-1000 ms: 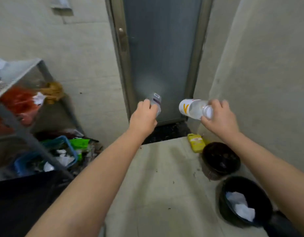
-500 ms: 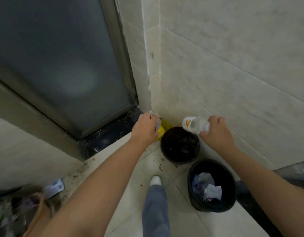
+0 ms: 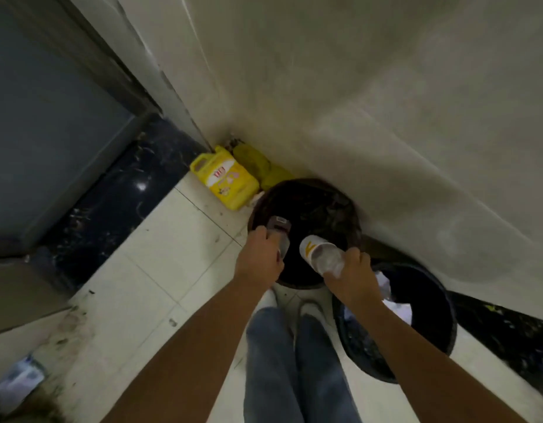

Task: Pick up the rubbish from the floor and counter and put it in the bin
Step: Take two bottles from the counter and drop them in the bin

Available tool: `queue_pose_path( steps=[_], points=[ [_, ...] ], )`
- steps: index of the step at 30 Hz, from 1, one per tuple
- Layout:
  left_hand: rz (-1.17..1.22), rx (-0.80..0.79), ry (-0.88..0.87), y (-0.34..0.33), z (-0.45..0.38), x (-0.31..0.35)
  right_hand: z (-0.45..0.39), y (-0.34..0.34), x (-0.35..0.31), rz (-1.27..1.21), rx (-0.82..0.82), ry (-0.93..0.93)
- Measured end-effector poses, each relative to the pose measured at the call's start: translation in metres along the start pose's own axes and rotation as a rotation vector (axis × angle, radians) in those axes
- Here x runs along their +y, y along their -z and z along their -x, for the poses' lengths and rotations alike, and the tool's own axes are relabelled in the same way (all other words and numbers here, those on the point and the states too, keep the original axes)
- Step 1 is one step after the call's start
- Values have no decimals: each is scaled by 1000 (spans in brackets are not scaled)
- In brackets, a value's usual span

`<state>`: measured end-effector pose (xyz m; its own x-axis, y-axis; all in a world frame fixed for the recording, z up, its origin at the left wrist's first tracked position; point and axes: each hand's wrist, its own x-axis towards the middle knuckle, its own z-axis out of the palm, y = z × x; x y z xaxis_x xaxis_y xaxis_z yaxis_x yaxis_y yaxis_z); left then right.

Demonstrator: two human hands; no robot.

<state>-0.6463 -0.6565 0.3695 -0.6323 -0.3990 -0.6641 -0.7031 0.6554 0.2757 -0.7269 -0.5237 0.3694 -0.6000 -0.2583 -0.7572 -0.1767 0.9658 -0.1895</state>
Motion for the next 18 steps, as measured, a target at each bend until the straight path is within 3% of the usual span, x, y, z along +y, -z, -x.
queue_pose_path(
  steps=[6,10,15,18],
  points=[
    [-13,-109,26,-104,-89,-35,-104,-86,20,45,-115,-16],
    [13,-185,9,-134,-103,-45,-129,-108,25,144,-143,40],
    [-31,-141,15,-104,-81,-56,-111,-90,3,332,-117,182],
    [-57,-33,40,-50,-59,-68,-90,-56,-39,492,-40,350]
  ],
)
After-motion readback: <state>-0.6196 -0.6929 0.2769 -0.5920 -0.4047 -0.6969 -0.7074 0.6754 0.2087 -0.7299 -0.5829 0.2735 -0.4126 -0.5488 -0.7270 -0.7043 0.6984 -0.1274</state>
